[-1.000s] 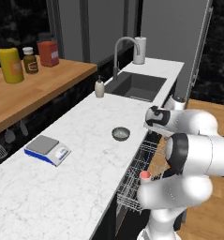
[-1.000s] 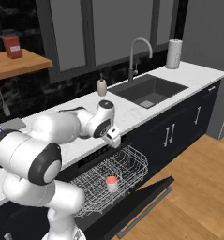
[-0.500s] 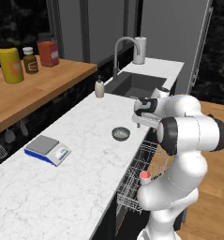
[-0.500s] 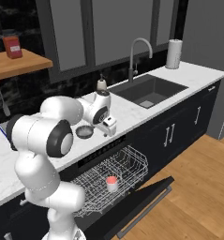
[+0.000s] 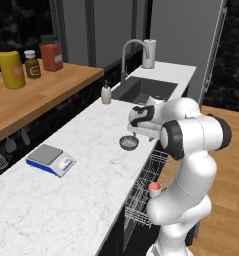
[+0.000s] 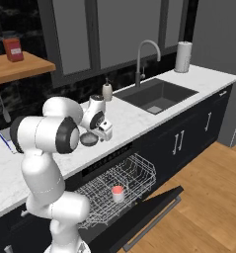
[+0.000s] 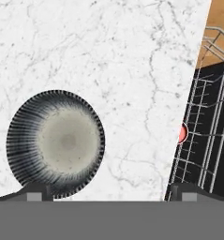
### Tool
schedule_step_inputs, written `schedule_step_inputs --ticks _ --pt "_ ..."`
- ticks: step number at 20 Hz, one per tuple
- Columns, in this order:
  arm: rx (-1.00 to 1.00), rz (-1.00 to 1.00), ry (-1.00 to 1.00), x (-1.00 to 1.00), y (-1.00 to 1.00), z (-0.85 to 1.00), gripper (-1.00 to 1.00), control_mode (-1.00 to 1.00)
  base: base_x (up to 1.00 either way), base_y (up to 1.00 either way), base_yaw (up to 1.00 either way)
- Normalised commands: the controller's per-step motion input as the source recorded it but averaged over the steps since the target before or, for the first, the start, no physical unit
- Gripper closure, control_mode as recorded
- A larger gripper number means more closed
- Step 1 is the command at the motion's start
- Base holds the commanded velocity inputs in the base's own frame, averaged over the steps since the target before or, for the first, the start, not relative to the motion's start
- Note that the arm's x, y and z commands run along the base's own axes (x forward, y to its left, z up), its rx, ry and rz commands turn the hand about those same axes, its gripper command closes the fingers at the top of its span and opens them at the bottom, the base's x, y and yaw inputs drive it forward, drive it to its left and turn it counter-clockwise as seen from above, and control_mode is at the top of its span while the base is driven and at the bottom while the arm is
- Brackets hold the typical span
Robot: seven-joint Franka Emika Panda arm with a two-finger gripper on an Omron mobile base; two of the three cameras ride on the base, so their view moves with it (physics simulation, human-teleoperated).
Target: Pick up the cup and bowl from the counter, place them in the dishwasher, and close the dishwasher door.
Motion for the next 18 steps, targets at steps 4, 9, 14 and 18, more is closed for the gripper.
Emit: schedule_step_inputs --ticks 4,9,14,18 --pt "-0.03 0.0 -0.01 0.26 0.31 -0.25 -1.0 -1.0 0.0 0.0 0.0" --pt "0.0 0.0 0.0 0.22 0.0 -0.18 -1.0 -1.0 0.0 0.0 0.0" --pt "0.0 0.0 0.0 0.04 -0.01 -0.24 -1.0 -1.0 0.0 0.0 0.0" --pt "0.0 0.0 0.0 0.01 0.0 -0.2 1.0 -1.0 0.0 0.0 0.0"
